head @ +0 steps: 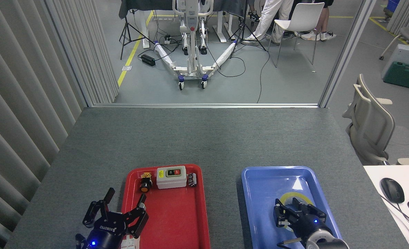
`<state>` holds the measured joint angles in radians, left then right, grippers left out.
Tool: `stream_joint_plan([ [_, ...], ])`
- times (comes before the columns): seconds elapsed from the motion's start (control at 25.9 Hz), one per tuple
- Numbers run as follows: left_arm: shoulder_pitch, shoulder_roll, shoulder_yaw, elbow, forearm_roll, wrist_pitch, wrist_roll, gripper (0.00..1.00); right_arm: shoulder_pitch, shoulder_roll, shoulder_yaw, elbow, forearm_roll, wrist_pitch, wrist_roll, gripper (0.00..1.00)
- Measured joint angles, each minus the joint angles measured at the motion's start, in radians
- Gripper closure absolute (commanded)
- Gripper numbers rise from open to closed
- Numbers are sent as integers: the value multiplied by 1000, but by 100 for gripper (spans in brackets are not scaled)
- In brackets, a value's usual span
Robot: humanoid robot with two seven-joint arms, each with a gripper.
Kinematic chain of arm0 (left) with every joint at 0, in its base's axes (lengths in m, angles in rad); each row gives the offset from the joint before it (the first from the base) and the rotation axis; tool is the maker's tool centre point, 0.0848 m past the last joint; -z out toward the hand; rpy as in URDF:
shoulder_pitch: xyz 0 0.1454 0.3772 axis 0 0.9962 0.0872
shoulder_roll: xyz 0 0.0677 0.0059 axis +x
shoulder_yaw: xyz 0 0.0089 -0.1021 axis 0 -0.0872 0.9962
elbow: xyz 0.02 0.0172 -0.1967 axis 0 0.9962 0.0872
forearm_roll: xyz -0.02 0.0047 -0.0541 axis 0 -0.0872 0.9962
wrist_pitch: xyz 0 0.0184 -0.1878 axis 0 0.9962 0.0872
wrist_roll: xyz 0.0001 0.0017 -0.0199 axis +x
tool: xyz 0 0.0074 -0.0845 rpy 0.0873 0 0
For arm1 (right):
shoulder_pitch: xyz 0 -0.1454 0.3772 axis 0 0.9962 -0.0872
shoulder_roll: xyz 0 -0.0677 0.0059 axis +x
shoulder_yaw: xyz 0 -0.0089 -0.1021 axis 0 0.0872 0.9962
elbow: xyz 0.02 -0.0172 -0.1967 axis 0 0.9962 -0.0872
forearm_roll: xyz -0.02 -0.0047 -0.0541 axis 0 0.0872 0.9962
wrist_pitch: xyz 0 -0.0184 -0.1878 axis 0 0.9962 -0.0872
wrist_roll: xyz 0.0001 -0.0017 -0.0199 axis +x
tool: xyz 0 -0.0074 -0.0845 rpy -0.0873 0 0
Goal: Place and move tape with both arms
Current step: 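Push the tape roll across the blue tray with the right gripper, then open the right gripper and hold it above the tape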
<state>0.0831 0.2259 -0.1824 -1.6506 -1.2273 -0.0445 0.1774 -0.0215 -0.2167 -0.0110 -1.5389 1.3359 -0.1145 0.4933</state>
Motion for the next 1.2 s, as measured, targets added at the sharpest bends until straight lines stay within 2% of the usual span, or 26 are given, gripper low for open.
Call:
stream_joint_plan([
  [0.08,0,2,5,0,1,0,0,0,16,2,-3,-6,2,0,-87,31],
  [0.12,0,2,7,0,2,0,0,0,24,2,-4,-8,3,1,-128,22],
  [0.15,0,2,8,0,2,-2,0,0,29,2,-5,-9,4,1,-163,1],
  [0.39,0,2,19,3,5,-5,-2,0,47,4,-11,-15,6,1,-304,0],
  [0.89,0,-3,31,22,6,-5,-21,0,90,16,-40,-46,8,-2,-365,0],
  [1.2,0,-8,42,26,7,-25,-21,0,109,29,-66,-47,23,-4,-536,0],
])
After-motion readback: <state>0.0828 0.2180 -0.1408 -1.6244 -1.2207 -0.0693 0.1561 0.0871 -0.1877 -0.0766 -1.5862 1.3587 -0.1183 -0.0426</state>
